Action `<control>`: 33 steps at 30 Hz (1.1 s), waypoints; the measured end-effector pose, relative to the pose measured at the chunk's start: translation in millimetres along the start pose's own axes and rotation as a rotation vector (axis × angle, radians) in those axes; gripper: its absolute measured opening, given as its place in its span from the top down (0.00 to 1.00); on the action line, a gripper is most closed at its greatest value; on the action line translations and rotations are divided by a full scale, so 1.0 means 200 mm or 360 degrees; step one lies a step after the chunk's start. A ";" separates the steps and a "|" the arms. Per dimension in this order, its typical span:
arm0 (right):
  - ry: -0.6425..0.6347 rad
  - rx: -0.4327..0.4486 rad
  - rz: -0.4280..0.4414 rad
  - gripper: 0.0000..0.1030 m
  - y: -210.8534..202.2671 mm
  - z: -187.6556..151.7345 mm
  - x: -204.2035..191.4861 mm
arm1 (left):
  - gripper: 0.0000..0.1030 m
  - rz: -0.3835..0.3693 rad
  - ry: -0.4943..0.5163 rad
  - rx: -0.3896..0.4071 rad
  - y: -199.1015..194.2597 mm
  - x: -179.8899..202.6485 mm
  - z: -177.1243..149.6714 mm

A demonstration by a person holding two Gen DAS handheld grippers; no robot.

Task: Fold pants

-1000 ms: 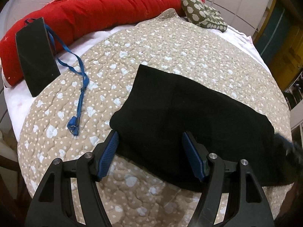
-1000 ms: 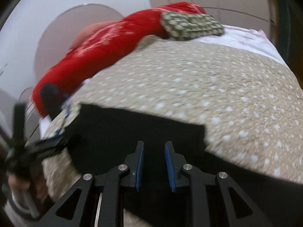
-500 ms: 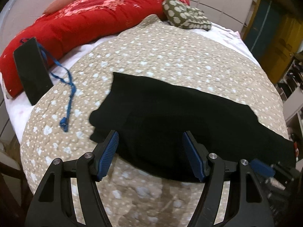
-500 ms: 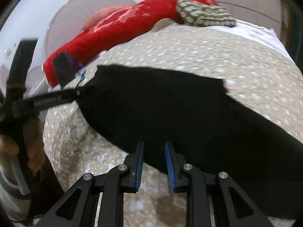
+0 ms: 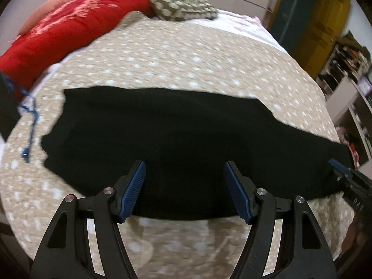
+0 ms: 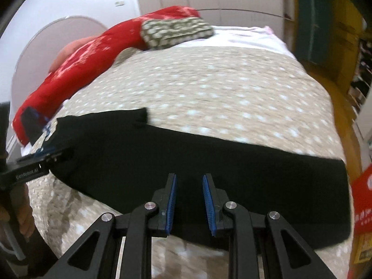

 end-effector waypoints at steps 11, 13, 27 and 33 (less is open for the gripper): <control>0.0243 0.0040 -0.0103 0.78 -0.20 -0.17 0.48 | 0.32 -0.0040 0.0136 -0.0035 0.04 0.27 0.00; 0.0295 0.0055 -0.0179 0.78 -0.25 -0.21 0.62 | 0.32 -0.0083 0.0175 -0.0040 0.04 0.36 0.00; 0.0572 0.0146 -0.0078 0.58 -0.47 -0.33 0.87 | 0.32 -0.0616 0.0630 -0.0186 0.12 1.38 0.07; 0.0670 0.0143 -0.0014 0.55 -0.43 -0.40 0.95 | 0.32 -0.0723 0.0771 -0.0312 0.21 1.72 0.05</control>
Point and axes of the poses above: each gripper's, at about its wrist camera, not at the fingertips, and y roughly the way its jaws point, x to its right, z to its top, the point moved 8 cm from there along y, roughly the way its jaws point, and after that the axes turned 5 degrees about x, right-handed, at the moved point
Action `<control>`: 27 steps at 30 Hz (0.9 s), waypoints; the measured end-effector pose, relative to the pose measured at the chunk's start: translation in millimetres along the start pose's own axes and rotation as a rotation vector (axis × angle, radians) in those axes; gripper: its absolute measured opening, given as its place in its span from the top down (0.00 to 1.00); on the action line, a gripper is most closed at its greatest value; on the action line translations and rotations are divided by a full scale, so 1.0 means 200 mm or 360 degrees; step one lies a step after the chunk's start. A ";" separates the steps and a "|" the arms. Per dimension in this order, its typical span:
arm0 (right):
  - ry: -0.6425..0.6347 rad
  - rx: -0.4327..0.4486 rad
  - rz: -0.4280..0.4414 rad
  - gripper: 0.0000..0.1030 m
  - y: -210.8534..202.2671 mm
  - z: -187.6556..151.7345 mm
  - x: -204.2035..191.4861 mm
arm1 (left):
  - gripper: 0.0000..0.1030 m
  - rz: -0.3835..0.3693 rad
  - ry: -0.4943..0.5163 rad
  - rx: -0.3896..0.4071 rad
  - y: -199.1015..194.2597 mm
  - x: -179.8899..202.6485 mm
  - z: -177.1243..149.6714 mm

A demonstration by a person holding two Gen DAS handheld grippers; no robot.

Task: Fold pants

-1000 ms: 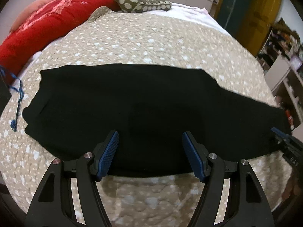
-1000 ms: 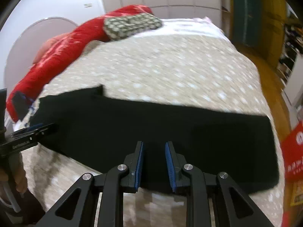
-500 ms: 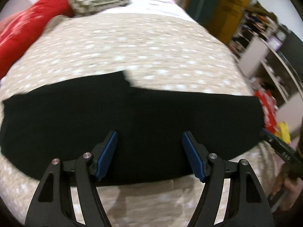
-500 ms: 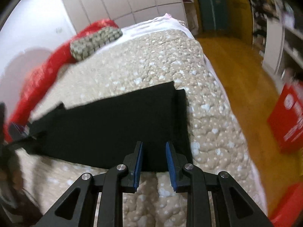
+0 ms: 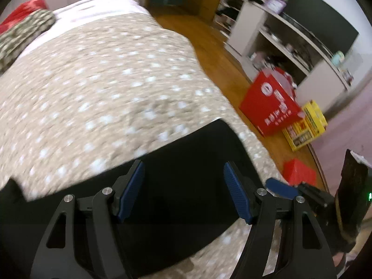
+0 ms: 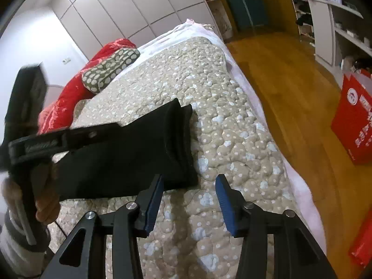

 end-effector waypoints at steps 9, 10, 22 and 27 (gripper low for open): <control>0.0028 0.0037 0.0130 0.50 0.06 0.02 -0.01 | 0.31 -0.0041 0.0136 -0.0106 0.20 0.17 0.11; 0.0022 0.0040 0.0132 0.50 0.07 0.02 -0.02 | 0.31 -0.0026 0.0145 -0.0127 0.24 0.17 0.11; 0.0131 0.0058 0.0237 0.86 0.20 0.06 -0.10 | 0.63 -0.0077 0.0128 -0.0117 0.30 0.15 0.10; -0.0016 0.0161 0.0300 0.87 0.09 0.19 -0.33 | 0.64 -0.0166 0.0052 0.0052 -0.03 0.06 0.20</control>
Point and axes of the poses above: each gripper's, at about its wrist camera, not at the fingertips, and y roughly the way its jaws point, x to its right, z to its top, the point moved 8 cm from there along y, roughly the way its jaws point, and after that the axes turned 5 degrees about x, right-handed, at the moved point
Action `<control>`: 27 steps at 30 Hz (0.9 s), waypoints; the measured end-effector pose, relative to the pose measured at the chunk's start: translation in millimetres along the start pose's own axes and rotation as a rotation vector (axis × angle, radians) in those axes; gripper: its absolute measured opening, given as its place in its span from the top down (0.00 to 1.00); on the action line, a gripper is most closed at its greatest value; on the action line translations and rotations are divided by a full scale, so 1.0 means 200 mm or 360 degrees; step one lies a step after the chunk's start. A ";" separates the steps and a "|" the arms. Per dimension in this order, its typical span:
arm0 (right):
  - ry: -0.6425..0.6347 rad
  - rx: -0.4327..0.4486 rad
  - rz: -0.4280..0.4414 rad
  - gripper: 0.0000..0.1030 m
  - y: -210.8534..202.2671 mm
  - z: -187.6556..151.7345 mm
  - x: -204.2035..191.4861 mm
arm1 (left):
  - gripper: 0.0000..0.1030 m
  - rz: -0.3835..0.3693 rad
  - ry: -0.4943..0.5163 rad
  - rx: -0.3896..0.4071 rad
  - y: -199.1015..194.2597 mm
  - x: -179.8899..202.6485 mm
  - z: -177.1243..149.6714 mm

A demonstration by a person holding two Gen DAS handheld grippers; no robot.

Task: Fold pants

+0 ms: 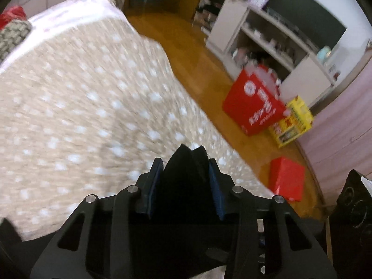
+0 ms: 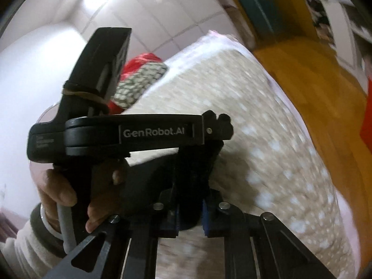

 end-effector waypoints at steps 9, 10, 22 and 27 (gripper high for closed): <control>-0.0352 -0.0031 0.0324 0.87 0.16 0.05 -0.74 | 0.64 0.0272 -0.0188 0.0264 -0.70 -0.57 -0.13; -0.0384 -0.0066 0.0358 0.87 0.21 0.02 -0.82 | 0.64 0.0333 -0.0231 0.0272 -0.74 -0.67 -0.19; -0.0461 -0.0490 0.0528 0.68 0.58 -0.36 -1.11 | 0.64 0.0664 -0.0680 0.0230 -0.93 -1.30 -0.76; -0.0540 -0.0216 0.0184 0.67 0.43 -0.06 -0.86 | 0.63 0.0598 -0.0672 0.0323 -0.97 -1.18 -0.74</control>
Point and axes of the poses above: each gripper's, at about its wrist camera, not at the fingertips, and y roughly the way its jaws point, x to its right, z to its top, the point moved 8 cm from there along y, roughly the way its jaws point, and after that the axes turned 5 degrees about x, right-handed, at the moved point
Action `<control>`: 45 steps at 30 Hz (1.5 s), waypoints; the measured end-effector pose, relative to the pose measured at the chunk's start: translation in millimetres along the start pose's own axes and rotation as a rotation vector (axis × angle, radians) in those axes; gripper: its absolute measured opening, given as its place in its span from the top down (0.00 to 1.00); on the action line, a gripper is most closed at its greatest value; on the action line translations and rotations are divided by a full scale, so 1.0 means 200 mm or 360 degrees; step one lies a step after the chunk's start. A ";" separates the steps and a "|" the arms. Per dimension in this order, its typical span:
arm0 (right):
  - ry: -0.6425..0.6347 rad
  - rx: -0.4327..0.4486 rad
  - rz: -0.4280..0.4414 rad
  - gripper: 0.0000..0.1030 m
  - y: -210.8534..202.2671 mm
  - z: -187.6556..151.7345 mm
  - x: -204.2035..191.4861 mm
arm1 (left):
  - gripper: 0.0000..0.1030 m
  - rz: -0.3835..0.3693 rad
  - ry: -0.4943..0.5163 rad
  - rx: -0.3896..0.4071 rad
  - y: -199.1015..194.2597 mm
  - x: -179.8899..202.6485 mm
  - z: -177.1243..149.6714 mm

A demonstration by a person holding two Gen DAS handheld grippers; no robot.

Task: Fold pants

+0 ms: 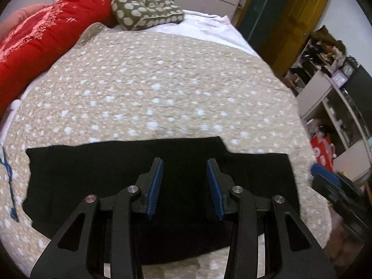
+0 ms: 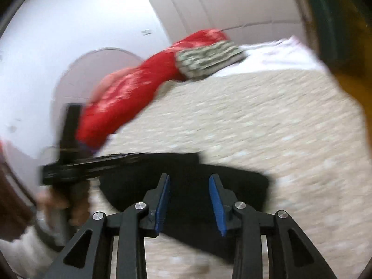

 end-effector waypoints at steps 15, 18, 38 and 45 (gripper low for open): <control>-0.0121 -0.0250 -0.0197 0.74 0.24 -0.12 0.10 | 0.62 0.0062 0.0004 -0.0118 0.17 0.11 -0.21; -0.0187 -0.0193 -0.0159 0.74 0.07 -0.16 0.01 | 0.62 0.0067 0.0003 -0.0106 0.17 0.11 -0.22; -0.0196 -0.0207 -0.0103 0.74 0.32 -0.11 -0.22 | 0.61 0.0297 -0.0078 -0.0005 -0.07 -0.15 -0.27; -0.0289 -0.0316 -0.0122 0.74 0.63 -0.15 -0.32 | 0.61 0.0362 -0.0186 -0.0004 -0.12 -0.31 -0.30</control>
Point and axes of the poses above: each gripper's, at about its wrist camera, not at the fingertips, and y roughly the way its jaws point, x to its right, z to its top, the point moved 8 cm from there along y, roughly the way its jaws point, and after that the axes turned 5 degrees about x, right-handed, at the moved point
